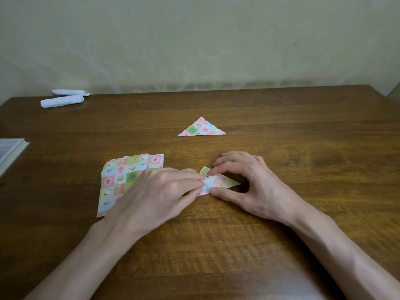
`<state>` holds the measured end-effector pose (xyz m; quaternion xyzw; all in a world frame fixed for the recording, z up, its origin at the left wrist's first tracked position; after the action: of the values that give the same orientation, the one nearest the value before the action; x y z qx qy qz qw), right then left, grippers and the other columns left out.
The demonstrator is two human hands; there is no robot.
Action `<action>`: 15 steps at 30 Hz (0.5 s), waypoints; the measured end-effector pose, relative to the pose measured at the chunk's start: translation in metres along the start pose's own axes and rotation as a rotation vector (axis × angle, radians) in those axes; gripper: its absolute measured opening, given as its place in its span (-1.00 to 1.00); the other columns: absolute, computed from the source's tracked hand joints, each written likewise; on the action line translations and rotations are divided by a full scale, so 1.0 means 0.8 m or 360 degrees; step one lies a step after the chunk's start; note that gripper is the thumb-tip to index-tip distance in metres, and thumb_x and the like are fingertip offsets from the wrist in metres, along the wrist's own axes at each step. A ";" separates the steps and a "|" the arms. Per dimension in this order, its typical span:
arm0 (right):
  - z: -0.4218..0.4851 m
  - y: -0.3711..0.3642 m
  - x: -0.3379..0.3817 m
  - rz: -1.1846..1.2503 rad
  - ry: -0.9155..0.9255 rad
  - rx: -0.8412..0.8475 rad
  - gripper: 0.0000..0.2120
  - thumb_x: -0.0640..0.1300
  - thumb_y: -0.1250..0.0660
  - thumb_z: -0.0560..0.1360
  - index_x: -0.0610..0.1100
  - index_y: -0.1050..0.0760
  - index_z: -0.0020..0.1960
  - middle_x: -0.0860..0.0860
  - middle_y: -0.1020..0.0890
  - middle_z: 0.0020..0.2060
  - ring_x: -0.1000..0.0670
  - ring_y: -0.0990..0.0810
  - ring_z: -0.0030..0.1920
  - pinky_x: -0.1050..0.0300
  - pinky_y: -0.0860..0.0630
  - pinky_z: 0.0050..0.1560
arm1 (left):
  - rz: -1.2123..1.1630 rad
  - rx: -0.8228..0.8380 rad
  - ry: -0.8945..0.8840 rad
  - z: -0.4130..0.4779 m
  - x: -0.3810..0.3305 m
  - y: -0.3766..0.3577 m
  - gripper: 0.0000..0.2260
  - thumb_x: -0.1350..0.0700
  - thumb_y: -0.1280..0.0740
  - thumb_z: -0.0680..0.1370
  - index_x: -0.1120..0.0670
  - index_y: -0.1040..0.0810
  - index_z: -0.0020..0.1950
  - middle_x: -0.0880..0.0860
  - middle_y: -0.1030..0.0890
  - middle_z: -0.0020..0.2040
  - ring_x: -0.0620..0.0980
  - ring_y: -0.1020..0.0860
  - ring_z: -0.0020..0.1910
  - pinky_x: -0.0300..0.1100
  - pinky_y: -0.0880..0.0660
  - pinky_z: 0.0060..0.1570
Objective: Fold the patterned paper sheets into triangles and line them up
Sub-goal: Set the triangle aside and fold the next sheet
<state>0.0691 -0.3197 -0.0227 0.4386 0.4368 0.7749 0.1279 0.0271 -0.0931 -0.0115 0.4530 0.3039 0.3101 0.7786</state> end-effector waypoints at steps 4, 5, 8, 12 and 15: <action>0.003 -0.004 0.001 -0.0049 0.0028 -0.0022 -0.70 0.22 -0.42 0.54 0.16 -0.63 0.22 0.25 -0.58 0.22 0.19 -0.44 0.39 -0.02 -0.28 0.43 | -0.0047 -0.0029 0.0024 0.003 0.001 -0.003 -0.78 -0.09 -0.40 0.61 -0.01 -0.75 0.12 -0.16 -0.71 0.12 -0.16 -0.65 0.14 -0.04 -0.61 0.01; 0.004 -0.006 0.002 -0.0074 0.0032 -0.0026 -0.71 0.20 -0.42 0.54 0.16 -0.63 0.22 0.25 -0.59 0.21 0.20 -0.46 0.36 0.00 -0.30 0.41 | -0.0058 -0.0025 0.0054 0.003 0.002 -0.005 -0.75 -0.14 -0.41 0.60 -0.02 -0.74 0.13 -0.17 -0.70 0.12 -0.17 -0.62 0.16 -0.04 -0.59 0.04; 0.006 -0.009 0.008 -0.0080 0.0023 -0.0059 -0.69 0.15 -0.47 0.53 0.18 -0.61 0.26 0.25 -0.60 0.17 0.19 -0.49 0.27 0.09 -0.33 0.31 | -0.0096 -0.0004 0.0174 0.003 0.007 -0.008 -0.67 -0.25 -0.37 0.57 -0.08 -0.72 0.15 -0.21 -0.63 0.14 -0.15 -0.56 0.16 -0.04 -0.55 0.07; 0.004 -0.005 0.008 -0.0029 -0.0095 -0.0153 -0.60 0.21 -0.50 0.47 0.17 -0.61 0.28 0.24 -0.59 0.13 0.12 -0.45 0.23 0.03 -0.37 0.30 | -0.0141 -0.0021 0.0253 0.002 0.006 -0.009 -0.71 -0.27 -0.40 0.53 -0.12 -0.72 0.11 -0.22 -0.58 0.10 -0.17 -0.53 0.11 -0.05 -0.51 0.08; 0.002 -0.003 0.004 -0.0207 -0.0194 -0.0215 -0.47 0.45 -0.33 0.40 0.17 -0.65 0.21 0.21 -0.51 0.14 0.07 -0.38 0.24 0.00 -0.37 0.26 | -0.0154 -0.0018 0.0302 0.002 0.005 -0.009 -0.71 -0.27 -0.41 0.51 -0.14 -0.72 0.09 -0.24 -0.56 0.09 -0.19 -0.52 0.09 -0.04 -0.52 0.06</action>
<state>0.0683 -0.3155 -0.0223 0.4460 0.4024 0.7646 0.2336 0.0323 -0.0939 -0.0182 0.4019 0.3961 0.3154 0.7630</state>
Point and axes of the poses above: each hand's wrist, its own z-axis towards the middle knuckle, its own y-axis out of the back of the hand, x = y × z, the point moved 2 cm from there along z, towards the middle knuckle
